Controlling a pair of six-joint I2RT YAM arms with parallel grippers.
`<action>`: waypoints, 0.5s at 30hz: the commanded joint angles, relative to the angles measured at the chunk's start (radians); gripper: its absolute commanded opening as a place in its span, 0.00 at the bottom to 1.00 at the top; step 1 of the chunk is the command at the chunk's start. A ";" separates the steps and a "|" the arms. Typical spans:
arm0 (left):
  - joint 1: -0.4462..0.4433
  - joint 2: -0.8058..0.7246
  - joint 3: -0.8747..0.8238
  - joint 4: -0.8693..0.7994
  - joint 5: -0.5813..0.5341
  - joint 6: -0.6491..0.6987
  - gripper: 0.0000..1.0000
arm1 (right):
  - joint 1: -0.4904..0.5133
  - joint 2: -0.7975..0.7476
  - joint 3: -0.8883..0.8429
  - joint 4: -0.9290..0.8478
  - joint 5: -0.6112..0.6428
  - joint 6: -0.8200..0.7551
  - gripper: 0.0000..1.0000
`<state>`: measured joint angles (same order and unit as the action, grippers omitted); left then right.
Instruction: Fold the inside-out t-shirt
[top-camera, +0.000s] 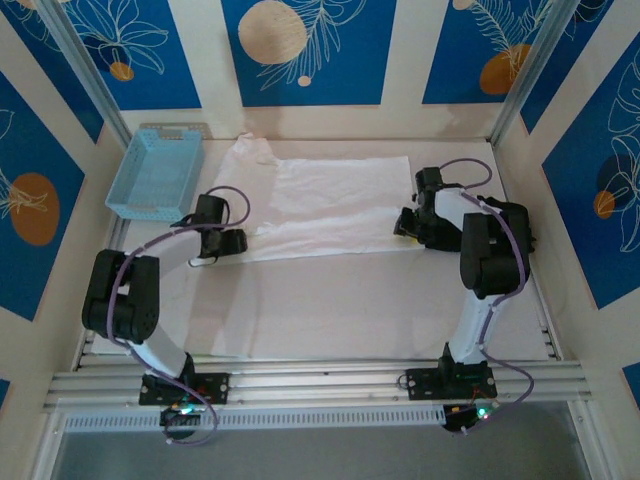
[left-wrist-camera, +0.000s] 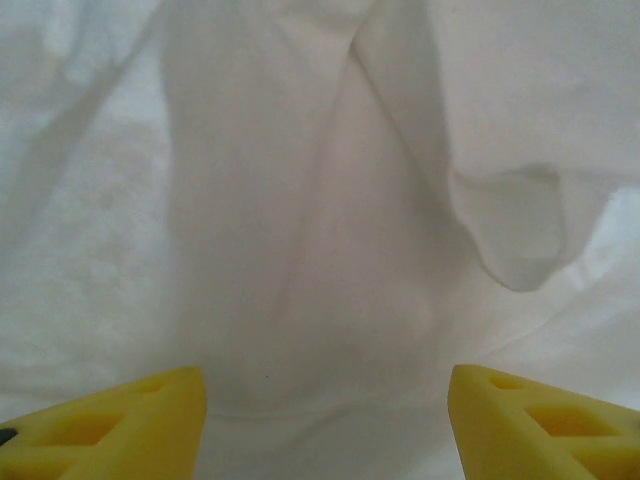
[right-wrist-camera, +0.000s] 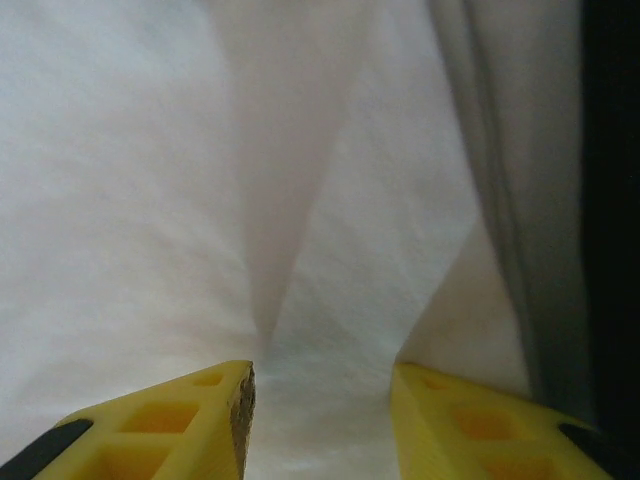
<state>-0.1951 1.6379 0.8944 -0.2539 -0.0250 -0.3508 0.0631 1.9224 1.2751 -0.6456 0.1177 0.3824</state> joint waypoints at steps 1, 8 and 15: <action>-0.005 -0.012 -0.052 0.016 0.020 -0.009 0.65 | -0.006 -0.028 -0.041 -0.121 0.070 -0.037 0.41; -0.014 -0.152 -0.242 0.030 0.091 -0.073 0.65 | -0.009 -0.175 -0.228 -0.121 0.030 0.031 0.39; -0.029 -0.438 -0.314 -0.043 0.114 -0.134 0.66 | 0.010 -0.447 -0.327 -0.063 0.083 0.021 0.40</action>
<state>-0.2169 1.2846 0.5682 -0.2497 0.0643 -0.4454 0.0406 1.5818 0.9447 -0.7357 0.1810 0.4076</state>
